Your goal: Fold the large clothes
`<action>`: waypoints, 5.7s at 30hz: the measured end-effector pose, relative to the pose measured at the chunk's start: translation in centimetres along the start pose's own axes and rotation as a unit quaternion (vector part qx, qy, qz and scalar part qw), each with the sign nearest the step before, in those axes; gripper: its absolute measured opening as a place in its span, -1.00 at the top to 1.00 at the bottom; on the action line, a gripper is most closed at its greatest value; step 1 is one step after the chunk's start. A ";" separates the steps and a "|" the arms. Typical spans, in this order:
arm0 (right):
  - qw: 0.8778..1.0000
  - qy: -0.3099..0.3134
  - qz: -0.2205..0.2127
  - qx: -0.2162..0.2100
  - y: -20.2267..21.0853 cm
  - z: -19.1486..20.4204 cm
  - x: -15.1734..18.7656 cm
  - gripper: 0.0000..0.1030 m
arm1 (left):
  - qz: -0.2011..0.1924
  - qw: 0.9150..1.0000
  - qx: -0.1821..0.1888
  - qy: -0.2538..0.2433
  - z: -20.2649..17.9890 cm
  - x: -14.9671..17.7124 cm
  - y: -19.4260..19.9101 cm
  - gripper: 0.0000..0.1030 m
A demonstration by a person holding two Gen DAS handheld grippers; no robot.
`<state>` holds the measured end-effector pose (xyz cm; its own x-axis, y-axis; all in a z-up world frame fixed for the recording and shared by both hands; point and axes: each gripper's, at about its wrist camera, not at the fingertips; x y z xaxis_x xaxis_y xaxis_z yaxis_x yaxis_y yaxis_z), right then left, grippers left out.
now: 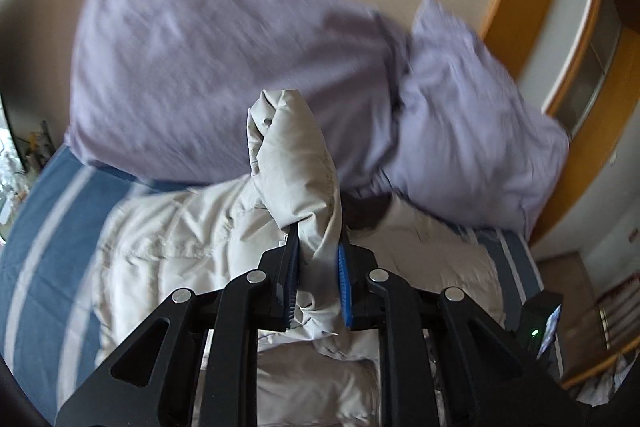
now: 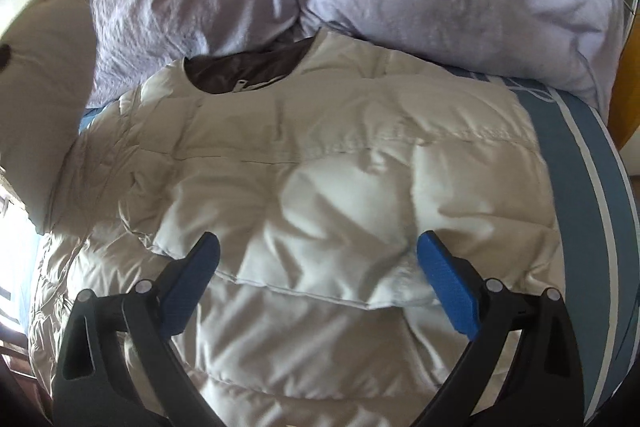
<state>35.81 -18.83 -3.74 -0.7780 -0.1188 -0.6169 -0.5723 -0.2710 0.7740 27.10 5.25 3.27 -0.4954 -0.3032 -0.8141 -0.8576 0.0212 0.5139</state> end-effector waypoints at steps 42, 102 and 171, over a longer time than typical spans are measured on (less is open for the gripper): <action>0.991 -0.040 0.041 -0.124 -3.0 7.3 -3.7 0.13 | 0.124 0.982 -0.138 -0.042 7.1 8.7 -5.7 0.02; 0.997 0.015 0.015 -0.070 4.1 3.7 1.1 -0.44 | 0.108 0.983 -0.145 -0.042 10.5 11.0 1.6 -0.66; 0.968 -0.218 -0.046 -0.113 18.0 -14.7 12.3 0.83 | 0.050 0.993 -0.018 0.101 15.3 13.7 15.5 0.79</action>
<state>19.74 -39.16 0.52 -0.7903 0.3160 -0.5250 -0.6111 -0.4689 0.6377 4.92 15.99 -4.02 -0.5369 -0.4869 -0.6889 -0.7978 0.0275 0.6023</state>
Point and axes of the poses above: each gripper's, at about its wrist camera, not at the fingertips, and y roughly against the way its jaws point, z to its left, x to its underside, and after that the axes turned 9 degrees about -z, right-handed
